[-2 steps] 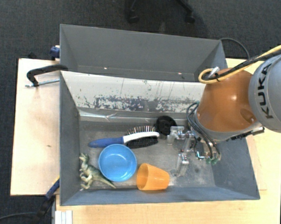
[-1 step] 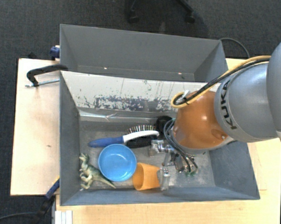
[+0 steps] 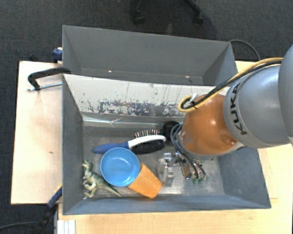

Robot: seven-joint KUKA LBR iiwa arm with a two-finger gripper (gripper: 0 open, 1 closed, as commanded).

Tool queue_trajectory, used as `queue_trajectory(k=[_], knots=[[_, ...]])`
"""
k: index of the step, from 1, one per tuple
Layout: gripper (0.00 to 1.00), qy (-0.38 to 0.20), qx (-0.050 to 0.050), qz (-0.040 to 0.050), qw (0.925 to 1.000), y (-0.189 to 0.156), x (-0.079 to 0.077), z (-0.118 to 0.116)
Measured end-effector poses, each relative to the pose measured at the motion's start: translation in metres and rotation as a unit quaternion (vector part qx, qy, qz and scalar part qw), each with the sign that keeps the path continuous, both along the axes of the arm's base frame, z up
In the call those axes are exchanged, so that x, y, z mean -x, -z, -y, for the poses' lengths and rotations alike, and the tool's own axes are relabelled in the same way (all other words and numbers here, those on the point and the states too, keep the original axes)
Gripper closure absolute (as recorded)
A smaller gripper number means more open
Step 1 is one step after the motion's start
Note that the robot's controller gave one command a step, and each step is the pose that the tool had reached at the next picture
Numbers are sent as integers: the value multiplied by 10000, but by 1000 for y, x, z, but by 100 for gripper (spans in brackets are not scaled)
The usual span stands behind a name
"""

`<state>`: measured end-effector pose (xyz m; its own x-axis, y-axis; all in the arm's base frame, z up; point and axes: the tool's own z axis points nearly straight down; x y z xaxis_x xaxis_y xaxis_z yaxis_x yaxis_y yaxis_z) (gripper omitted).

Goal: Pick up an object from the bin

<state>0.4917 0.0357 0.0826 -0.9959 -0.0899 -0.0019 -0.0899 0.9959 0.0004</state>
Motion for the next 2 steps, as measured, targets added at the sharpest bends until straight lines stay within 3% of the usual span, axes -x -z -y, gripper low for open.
queue_trajectory(k=[1,2], knots=[[0,0,-1,-4,10000,0,0,0],[100,1,2,-7,10000,0,1,0]])
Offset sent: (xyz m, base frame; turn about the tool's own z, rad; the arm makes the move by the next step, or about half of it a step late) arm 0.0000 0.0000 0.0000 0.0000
